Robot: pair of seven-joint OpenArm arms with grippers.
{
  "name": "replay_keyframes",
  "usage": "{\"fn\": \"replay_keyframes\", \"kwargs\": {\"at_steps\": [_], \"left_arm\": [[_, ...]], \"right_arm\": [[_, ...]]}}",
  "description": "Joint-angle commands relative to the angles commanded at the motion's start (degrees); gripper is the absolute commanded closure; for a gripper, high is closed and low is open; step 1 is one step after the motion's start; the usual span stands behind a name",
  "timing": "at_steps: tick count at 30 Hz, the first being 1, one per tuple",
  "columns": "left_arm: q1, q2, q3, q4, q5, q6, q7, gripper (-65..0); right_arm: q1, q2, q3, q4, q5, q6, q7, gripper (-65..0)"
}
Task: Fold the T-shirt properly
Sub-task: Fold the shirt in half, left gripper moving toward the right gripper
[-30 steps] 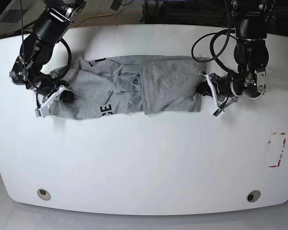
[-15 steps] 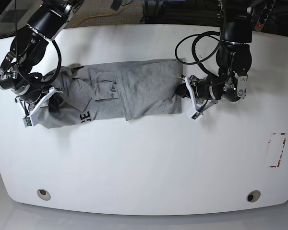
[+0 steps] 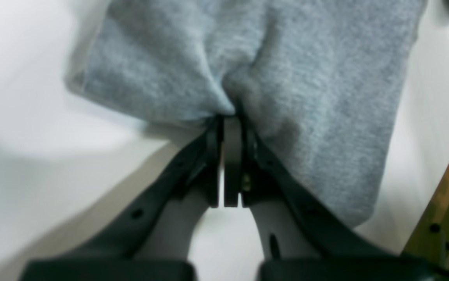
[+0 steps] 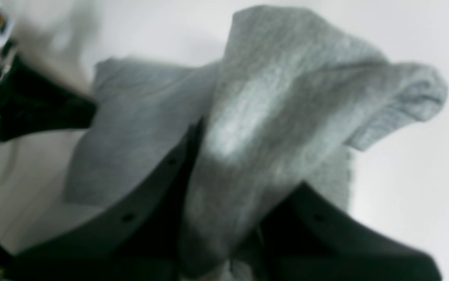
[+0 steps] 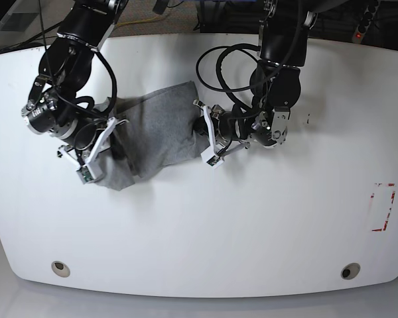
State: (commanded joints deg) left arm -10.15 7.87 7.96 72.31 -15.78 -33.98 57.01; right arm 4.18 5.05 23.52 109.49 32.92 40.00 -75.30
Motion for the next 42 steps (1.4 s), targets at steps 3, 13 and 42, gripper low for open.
{"fn": "replay_keyframes", "kwargs": {"at_steps": [3, 13, 42], "left_arm": [[0.0, 0.1, 0.0, -0.2, 0.0, 0.0, -0.7, -0.6], [0.3, 0.1, 0.0, -0.2, -0.1, 0.0, -0.9, -0.6], [0.5, -0.6, -8.4, 8.5, -0.3, -3.3, -0.8, -0.6]], "right_arm": [[-1.3, -1.1, -3.3, 0.0, -0.1, 0.0, 1.1, -4.0], [-3.2, -1.4, -11.7, -1.1, -2.4, 0.0, 6.5, -4.3], [-4.8, -1.1, -9.1, 3.5, -2.4, 0.0, 6.5, -50.1]]}}
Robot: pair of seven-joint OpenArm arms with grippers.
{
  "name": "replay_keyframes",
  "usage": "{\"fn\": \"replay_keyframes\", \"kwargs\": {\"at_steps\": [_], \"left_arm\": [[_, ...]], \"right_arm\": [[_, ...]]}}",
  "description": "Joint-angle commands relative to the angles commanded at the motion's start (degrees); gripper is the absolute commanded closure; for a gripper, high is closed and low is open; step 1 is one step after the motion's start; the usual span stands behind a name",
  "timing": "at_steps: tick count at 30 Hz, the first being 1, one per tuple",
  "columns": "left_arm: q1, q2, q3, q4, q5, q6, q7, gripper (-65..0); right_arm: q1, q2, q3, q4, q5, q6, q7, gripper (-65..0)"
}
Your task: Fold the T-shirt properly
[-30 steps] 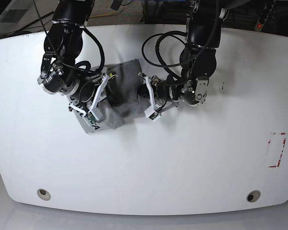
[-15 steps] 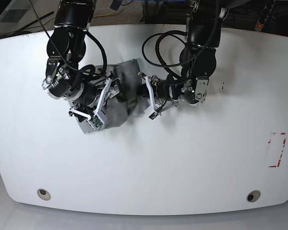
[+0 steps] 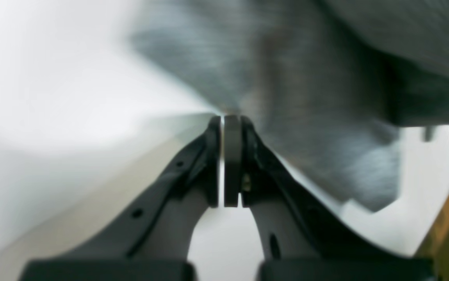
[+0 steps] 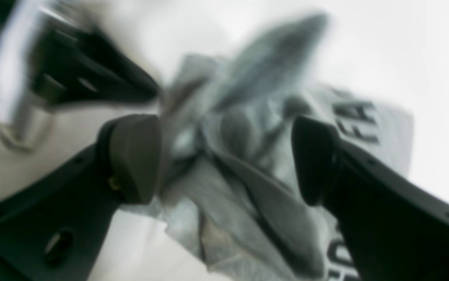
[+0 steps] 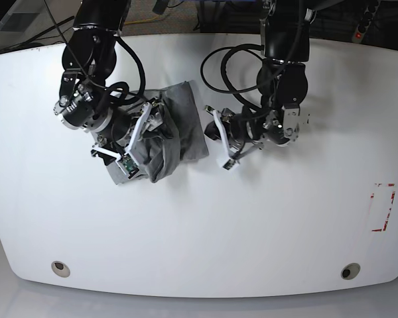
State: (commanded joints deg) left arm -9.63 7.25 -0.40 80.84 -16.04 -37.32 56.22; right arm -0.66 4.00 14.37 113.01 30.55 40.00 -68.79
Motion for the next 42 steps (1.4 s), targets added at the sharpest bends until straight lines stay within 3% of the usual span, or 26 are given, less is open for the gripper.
{"fn": "replay_keyframes", "kwargs": {"at_steps": [2, 8, 17, 20, 26, 34, 42], "left_arm": [[0.4, -1.9, -0.8, 1.8, 0.0, -2.7, 0.3, -0.6], [3.3, -5.9, -2.5, 6.2, 0.0, -2.7, 0.3, -0.6], [8.4, -11.8, -2.9, 10.9, 0.0, -2.7, 0.2, -0.6], [8.9, -12.2, -4.0, 10.9, 0.0, -2.7, 0.2, -0.6], [8.9, -12.2, -8.9, 10.7, 0.0, -2.7, 0.2, -0.6], [8.7, -12.2, -8.9, 10.8, 0.1, -2.7, 0.2, -0.6], [8.7, -12.2, -8.7, 11.0, 0.1, -2.7, 0.2, -0.6]], "right_arm": [[-1.1, 0.1, 2.8, 0.0, 2.1, 0.0, -0.1, -50.1], [-1.4, 0.1, 7.6, -1.2, 2.7, 0.0, -0.2, -50.1], [-1.2, 1.8, 7.7, -6.0, 3.0, 0.0, -0.4, -50.1], [-2.1, 1.2, 7.1, -5.9, 3.6, 0.0, -2.1, -50.1], [-7.4, 0.3, 0.4, -1.6, 10.3, 0.0, -3.0, -50.1], [-11.3, -3.0, -6.6, -0.4, 10.7, 0.0, -3.0, -50.1], [-8.4, -3.0, 2.1, -0.4, 10.6, 0.0, -2.9, -50.1]]}}
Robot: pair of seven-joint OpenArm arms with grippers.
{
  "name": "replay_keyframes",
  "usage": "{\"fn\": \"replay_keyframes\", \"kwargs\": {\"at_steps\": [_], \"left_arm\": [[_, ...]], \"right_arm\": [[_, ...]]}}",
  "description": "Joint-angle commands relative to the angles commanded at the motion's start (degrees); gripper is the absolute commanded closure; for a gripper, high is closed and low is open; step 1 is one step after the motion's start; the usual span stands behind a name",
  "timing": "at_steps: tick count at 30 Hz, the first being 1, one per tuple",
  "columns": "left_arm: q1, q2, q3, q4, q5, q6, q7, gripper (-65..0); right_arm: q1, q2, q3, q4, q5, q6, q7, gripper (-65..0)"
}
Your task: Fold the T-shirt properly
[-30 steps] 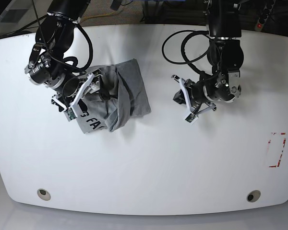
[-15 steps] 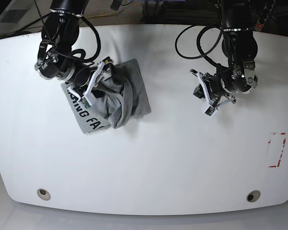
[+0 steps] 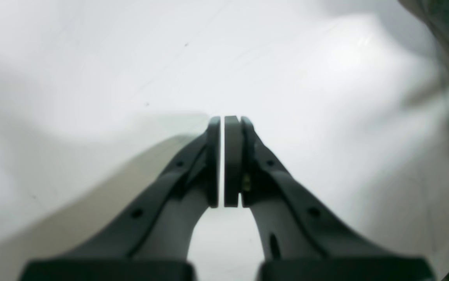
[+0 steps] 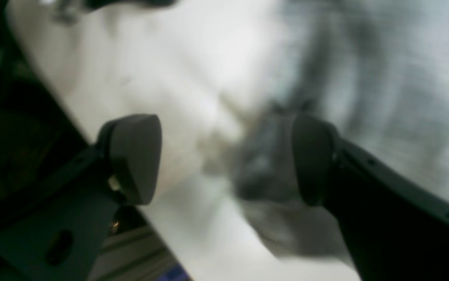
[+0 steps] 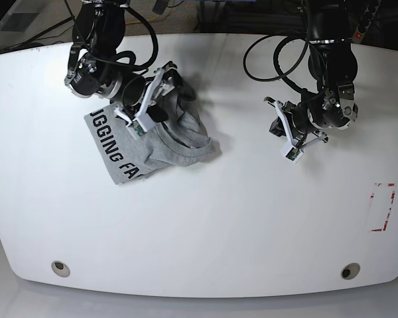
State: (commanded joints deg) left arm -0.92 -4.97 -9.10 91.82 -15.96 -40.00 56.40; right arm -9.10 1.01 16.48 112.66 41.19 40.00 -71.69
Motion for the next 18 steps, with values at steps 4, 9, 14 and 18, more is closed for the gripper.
{"fn": "replay_keyframes", "kwargs": {"at_steps": [4, 9, 14, 18], "left_arm": [[-0.2, 0.0, 0.1, 0.0, 0.0, 0.0, 0.0, -0.6], [-0.4, 0.0, 0.1, 0.0, 0.2, 0.0, 0.0, -0.6], [-0.4, 0.0, 0.1, 0.0, 0.0, 0.0, 0.0, -0.6], [-0.4, 0.0, 2.1, 0.0, 0.0, 0.0, -0.2, -0.6]], "right_arm": [[1.9, 2.2, 2.9, -1.1, -0.1, 0.0, 0.0, -50.1], [2.1, 2.4, 2.5, -4.0, -1.6, 0.0, 0.0, -49.9], [-0.5, 2.0, -5.2, -4.0, -2.8, 0.0, 0.0, -49.9], [-2.0, -0.6, -10.6, -4.3, -2.9, 0.0, 0.1, -49.9]]}}
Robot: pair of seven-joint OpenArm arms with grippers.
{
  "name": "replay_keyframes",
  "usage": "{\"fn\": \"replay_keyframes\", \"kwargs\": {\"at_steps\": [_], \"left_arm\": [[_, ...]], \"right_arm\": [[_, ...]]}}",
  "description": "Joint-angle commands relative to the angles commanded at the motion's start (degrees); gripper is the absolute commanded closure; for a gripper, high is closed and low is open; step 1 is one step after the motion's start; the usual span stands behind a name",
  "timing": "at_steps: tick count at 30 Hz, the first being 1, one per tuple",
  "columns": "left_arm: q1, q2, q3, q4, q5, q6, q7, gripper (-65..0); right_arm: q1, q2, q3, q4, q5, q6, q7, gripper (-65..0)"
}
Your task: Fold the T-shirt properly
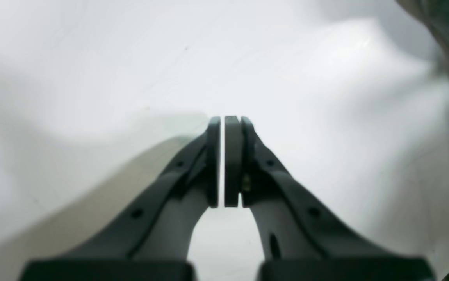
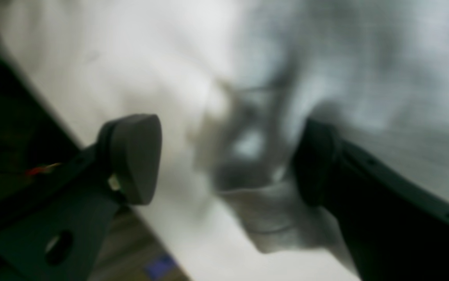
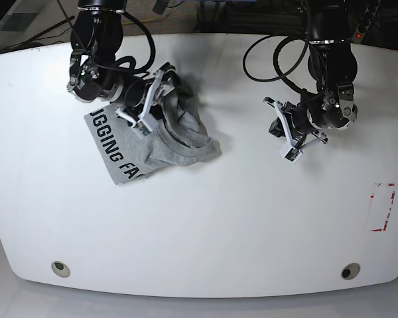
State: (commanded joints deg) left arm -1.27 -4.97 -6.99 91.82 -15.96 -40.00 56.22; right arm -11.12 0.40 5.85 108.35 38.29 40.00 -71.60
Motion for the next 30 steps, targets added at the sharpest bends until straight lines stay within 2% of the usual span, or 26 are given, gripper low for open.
{"fn": "replay_keyframes", "kwargs": {"at_steps": [4, 10, 13, 16, 21, 23, 28, 30], "left_arm": [[0.0, -1.0, 5.2, 3.3, 0.4, 0.0, -0.1, -0.6], [0.1, -1.9, 13.5, 9.6, 0.4, 0.0, -0.1, -0.6], [-0.4, -2.0, 18.0, 11.9, 0.4, 0.0, -0.1, -0.6], [-2.0, -2.0, 21.9, 12.7, 0.4, 0.0, -0.1, -0.6], [-5.6, -1.8, 28.8, 12.2, 0.4, 0.0, -0.1, -0.6], [-6.9, -0.2, 31.7, 11.2, 0.4, 0.0, -0.1, -0.6], [-9.8, 5.3, 34.0, 4.5, 0.4, 0.0, -0.2, -0.6], [-10.9, 7.2, 34.5, 0.6, 0.4, 0.0, -0.2, -0.6]], "right_arm": [[-0.3, -0.6, -1.9, 1.1, -1.4, 0.0, 0.0, -49.9], [3.0, -0.4, 3.7, 3.7, -3.1, 0.0, -0.1, -49.9], [6.7, 2.4, 9.0, 2.7, -3.2, 0.0, -0.1, -49.9], [10.1, 4.6, 11.9, -0.4, -3.5, 0.0, -0.1, -49.9], [18.4, 8.6, 14.1, -11.2, -3.5, 0.0, 0.4, -49.9], [21.7, 10.4, 14.2, -15.6, -3.5, 0.0, 1.8, -49.9], [29.0, 13.5, 13.7, -27.6, -3.6, 0.0, 6.3, -49.6], [32.1, 14.7, 13.7, -33.1, -3.8, 0.0, 8.9, -44.4]]}}
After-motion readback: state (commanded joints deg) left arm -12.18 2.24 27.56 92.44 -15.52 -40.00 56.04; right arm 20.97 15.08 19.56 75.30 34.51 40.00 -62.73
